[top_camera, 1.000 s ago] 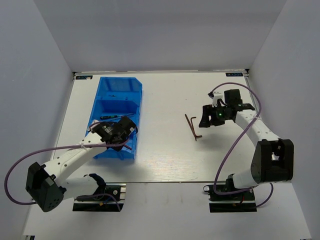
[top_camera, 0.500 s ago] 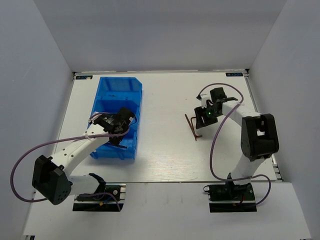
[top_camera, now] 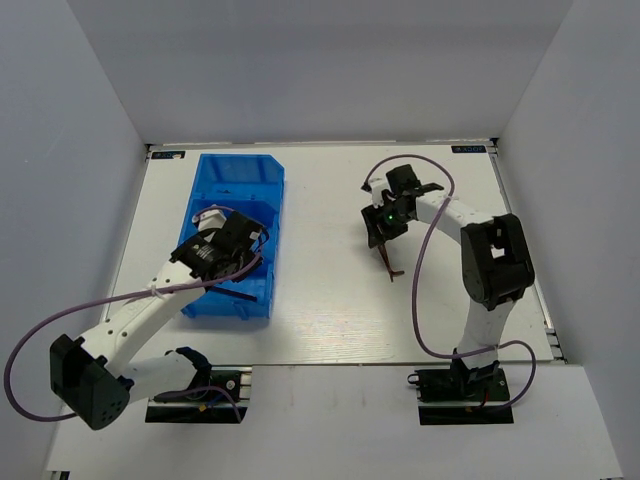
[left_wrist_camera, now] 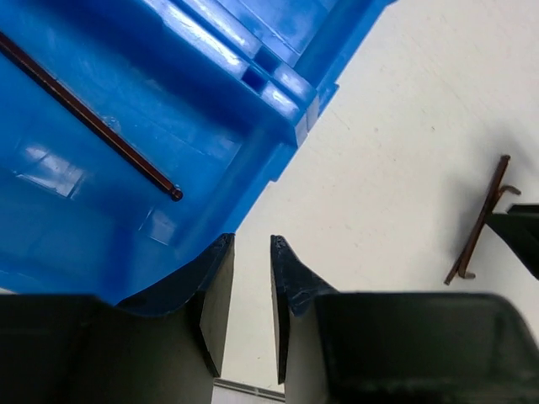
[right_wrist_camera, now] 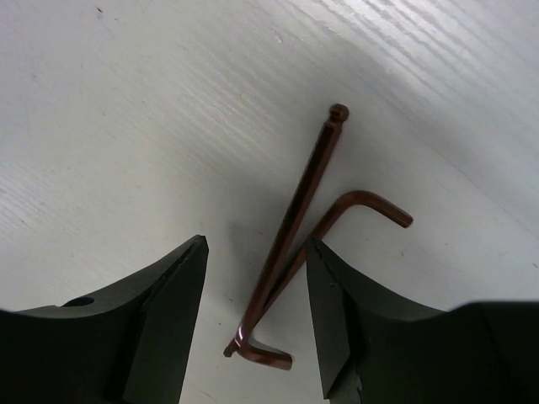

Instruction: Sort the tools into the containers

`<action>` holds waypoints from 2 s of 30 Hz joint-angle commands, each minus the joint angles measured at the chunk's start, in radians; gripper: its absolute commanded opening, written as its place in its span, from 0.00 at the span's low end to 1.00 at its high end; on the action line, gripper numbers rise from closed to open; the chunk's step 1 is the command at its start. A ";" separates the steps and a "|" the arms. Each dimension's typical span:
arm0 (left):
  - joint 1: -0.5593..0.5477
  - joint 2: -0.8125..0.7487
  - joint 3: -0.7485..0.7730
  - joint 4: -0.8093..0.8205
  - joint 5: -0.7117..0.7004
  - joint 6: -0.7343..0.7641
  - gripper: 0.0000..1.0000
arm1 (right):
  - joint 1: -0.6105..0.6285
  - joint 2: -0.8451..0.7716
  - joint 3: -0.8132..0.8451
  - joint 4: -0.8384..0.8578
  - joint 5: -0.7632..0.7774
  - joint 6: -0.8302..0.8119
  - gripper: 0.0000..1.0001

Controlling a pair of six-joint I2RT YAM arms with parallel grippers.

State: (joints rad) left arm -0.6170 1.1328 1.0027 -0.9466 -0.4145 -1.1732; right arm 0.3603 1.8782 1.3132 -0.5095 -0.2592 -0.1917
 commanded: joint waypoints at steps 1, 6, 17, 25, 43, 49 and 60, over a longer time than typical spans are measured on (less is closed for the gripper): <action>-0.001 -0.028 -0.012 0.039 0.036 0.064 0.35 | 0.031 0.032 0.043 0.008 0.050 -0.014 0.56; -0.001 -0.019 -0.032 0.048 0.069 0.064 0.36 | 0.058 0.071 0.073 0.009 0.123 -0.034 0.54; -0.001 -0.047 -0.032 0.039 0.069 0.064 0.38 | 0.077 0.076 -0.062 -0.066 0.207 -0.078 0.32; -0.001 -0.065 0.065 0.123 0.079 0.237 0.60 | 0.091 0.007 0.013 -0.183 -0.059 -0.219 0.00; -0.001 -0.393 0.111 0.464 0.203 0.550 0.62 | 0.454 0.346 0.632 0.604 -0.871 0.431 0.00; -0.001 -0.450 0.134 0.414 0.194 0.573 0.62 | 0.586 0.456 0.826 0.602 -0.632 0.454 0.00; -0.001 -0.486 0.083 0.394 0.218 0.555 0.62 | 0.537 0.333 0.722 0.556 -0.497 0.362 0.47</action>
State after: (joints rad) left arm -0.6174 0.6365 1.1015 -0.5594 -0.2245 -0.6178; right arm 0.9474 2.3642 2.0605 0.0162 -0.8124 0.1993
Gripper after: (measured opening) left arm 0.622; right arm 0.464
